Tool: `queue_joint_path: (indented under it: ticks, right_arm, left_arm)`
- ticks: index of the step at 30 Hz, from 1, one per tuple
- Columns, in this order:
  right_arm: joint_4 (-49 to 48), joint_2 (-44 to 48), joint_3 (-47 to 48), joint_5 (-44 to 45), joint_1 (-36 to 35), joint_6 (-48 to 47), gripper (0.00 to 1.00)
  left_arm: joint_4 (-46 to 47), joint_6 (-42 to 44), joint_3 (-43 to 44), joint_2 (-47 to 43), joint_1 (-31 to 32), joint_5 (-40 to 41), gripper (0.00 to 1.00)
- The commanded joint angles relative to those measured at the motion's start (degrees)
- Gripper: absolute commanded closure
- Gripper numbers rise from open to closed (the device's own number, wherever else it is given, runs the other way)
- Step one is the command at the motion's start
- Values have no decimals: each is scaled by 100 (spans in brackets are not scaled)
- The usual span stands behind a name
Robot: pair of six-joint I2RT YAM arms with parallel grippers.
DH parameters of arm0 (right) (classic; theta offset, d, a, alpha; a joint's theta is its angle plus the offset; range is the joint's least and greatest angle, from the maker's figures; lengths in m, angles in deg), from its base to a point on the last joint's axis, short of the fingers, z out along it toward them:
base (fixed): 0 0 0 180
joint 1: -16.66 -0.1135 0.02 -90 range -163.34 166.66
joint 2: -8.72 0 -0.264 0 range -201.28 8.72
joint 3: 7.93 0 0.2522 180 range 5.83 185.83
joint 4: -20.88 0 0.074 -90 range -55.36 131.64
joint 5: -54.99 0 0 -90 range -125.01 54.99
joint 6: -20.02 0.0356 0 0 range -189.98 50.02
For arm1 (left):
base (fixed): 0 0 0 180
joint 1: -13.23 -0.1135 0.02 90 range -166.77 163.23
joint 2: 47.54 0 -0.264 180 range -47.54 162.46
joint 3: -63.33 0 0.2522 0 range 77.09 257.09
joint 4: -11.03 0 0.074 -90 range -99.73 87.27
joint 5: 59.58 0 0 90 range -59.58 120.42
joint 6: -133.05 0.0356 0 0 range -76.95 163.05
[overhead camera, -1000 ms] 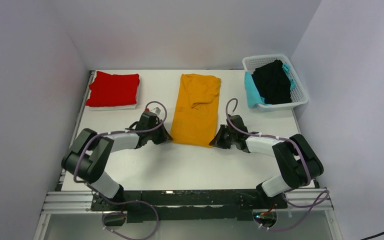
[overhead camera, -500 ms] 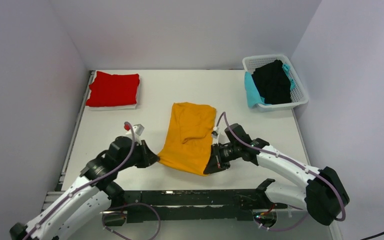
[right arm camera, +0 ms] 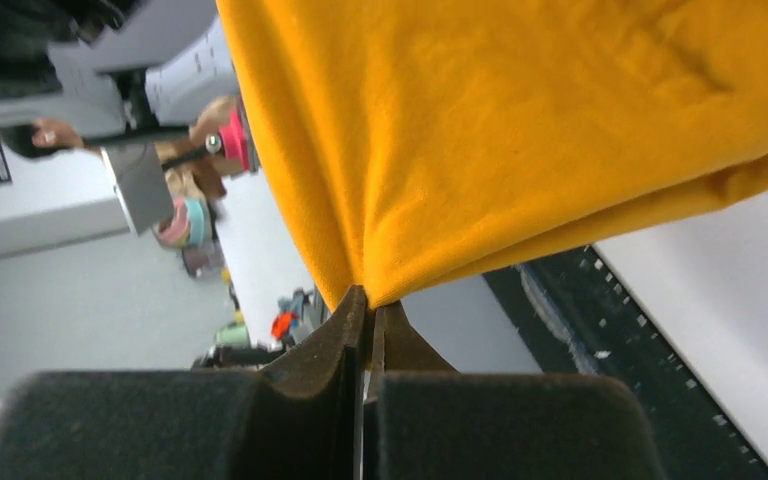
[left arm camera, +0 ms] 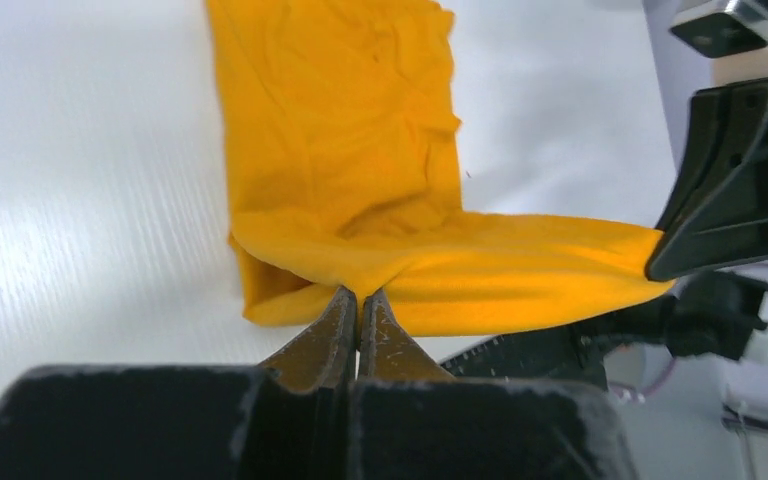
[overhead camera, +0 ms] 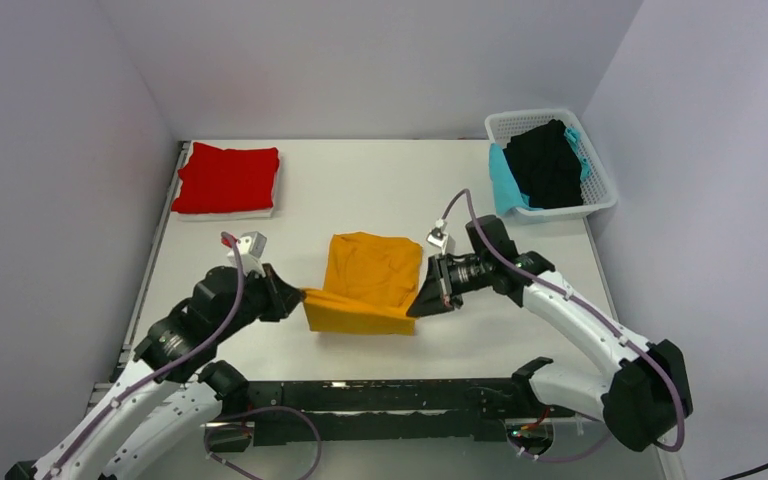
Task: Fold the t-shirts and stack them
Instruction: Fold the long partially folded tshirt into a neat square
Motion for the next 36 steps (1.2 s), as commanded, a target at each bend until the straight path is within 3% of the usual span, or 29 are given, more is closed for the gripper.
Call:
queue_joint_path:
  ticks: [1, 7, 14, 27, 36]
  right_arm:
    - [-135, -470, 643, 105, 483, -408, 100]
    - [112, -1615, 1475, 548, 759, -774, 100]
    - [-11, -2308, 1792, 1668, 1022, -564, 100]
    - [-413, -3064, 1774, 2014, 1430, -505, 100]
    - [-895, -3736, 2036, 1571, 1599, -691, 100]
  left_arm:
    - [1039, 408, 394, 701, -44, 1550, 100]
    - [1820, 813, 1104, 2407, -262, 1847, 100]
    - [2679, 1027, 1479, 3932, -873, 1216, 100]
    - [3215, 1430, 2342, 6050, -1172, 744, 100]
    - [3085, 1329, 2733, 6786, -1296, 841, 100]
